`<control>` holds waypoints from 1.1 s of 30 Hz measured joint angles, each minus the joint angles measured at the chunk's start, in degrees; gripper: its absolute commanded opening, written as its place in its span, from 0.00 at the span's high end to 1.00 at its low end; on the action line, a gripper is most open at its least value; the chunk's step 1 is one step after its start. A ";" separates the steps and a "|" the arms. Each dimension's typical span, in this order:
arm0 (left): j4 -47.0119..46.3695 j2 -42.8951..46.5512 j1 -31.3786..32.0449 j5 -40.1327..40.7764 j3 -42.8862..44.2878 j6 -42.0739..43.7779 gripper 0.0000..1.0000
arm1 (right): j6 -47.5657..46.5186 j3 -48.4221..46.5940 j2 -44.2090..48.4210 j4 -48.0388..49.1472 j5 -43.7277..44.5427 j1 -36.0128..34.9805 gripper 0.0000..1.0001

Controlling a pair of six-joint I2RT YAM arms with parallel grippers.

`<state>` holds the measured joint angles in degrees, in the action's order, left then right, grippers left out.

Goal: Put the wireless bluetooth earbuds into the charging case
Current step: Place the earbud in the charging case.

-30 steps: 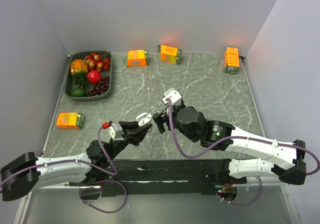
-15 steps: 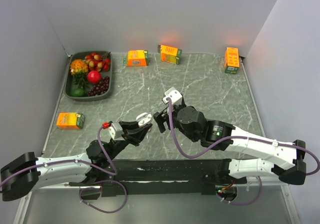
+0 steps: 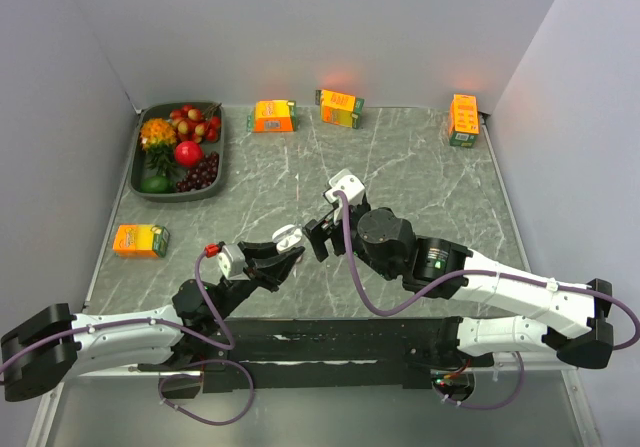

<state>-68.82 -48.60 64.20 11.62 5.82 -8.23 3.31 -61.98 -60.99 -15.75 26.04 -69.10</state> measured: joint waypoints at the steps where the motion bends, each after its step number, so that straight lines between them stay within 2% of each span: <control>1: 0.02 0.00 0.00 0.02 0.00 0.00 0.99 | 0.00 0.00 -0.02 0.00 -0.24 -0.02 0.14; 23: -0.55 -0.74 -0.11 -0.02 0.00 0.00 0.99 | 0.26 -1.05 -2.27 0.24 -5.35 -1.99 0.13; 33: -0.57 -0.74 -0.11 -0.02 0.00 -0.02 0.99 | 0.22 -1.36 1.22 0.28 -1.53 -1.53 0.12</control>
<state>-69.38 -49.34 64.10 11.60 5.82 -8.25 3.53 -63.33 -59.77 -15.46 24.51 -70.63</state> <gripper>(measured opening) 0.304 0.878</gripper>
